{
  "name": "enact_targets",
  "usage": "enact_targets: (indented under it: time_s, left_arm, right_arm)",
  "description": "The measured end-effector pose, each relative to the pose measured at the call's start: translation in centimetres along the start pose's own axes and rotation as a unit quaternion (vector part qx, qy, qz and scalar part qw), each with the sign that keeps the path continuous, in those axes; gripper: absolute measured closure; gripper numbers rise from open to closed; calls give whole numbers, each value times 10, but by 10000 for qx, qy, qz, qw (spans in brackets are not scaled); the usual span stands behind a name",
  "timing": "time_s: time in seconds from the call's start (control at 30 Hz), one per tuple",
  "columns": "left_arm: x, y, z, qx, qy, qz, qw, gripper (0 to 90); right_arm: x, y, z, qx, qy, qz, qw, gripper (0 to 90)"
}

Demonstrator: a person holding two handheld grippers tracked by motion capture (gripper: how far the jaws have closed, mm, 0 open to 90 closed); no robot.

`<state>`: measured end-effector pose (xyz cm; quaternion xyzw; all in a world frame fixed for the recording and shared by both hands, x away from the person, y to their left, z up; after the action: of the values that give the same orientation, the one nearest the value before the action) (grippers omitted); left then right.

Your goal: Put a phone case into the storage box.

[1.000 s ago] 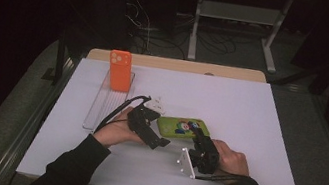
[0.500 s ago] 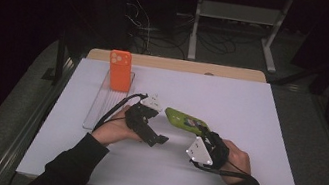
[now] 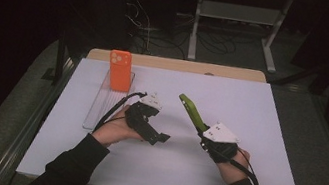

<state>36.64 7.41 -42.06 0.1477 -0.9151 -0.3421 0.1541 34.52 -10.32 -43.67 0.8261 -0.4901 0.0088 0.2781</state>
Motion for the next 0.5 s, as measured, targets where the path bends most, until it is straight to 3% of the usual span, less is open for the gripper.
enact_targets:
  time_s: [0.07,0.1,0.17,0.27,0.37,0.43,0.5]
  left_arm:
    - [0,0,0,2,7,-12,10000,0]
    - [0,0,0,26,48,-9,10000,0]
    - [-2,2,1,-78,-23,-16,10000,0]
    - [-1,0,-1,46,105,-12,9999,0]
    - [-2,1,-3,129,160,-22,9998,0]
    - [-3,2,-4,162,199,-16,9997,0]
    - [-4,4,-7,251,205,-69,9995,0]
  right_arm:
    - [3,-1,0,0,-373,-176,9991,756]
    - [5,-2,1,-21,-424,-229,9988,756]
    - [6,-2,2,-120,-821,-399,9958,756]
    - [10,-4,5,-180,-1185,-543,9913,756]
    - [13,-5,6,-197,-1667,-673,9835,756]
    - [14,-6,7,-204,-2026,-774,9760,756]
    - [14,-7,8,-228,-2155,-793,9730,756]
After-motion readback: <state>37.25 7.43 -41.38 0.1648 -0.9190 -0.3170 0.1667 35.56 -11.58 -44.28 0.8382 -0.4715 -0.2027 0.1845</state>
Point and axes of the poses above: each handheld gripper's, and its own axes: y roughly backward along the jaws, z roughly out of its underside, x roughly to its right, the point moved 7 cm from there along -y, roughly forward along the jaws, and after that the axes turned 6 degrees about z, right-handed, at the moved point
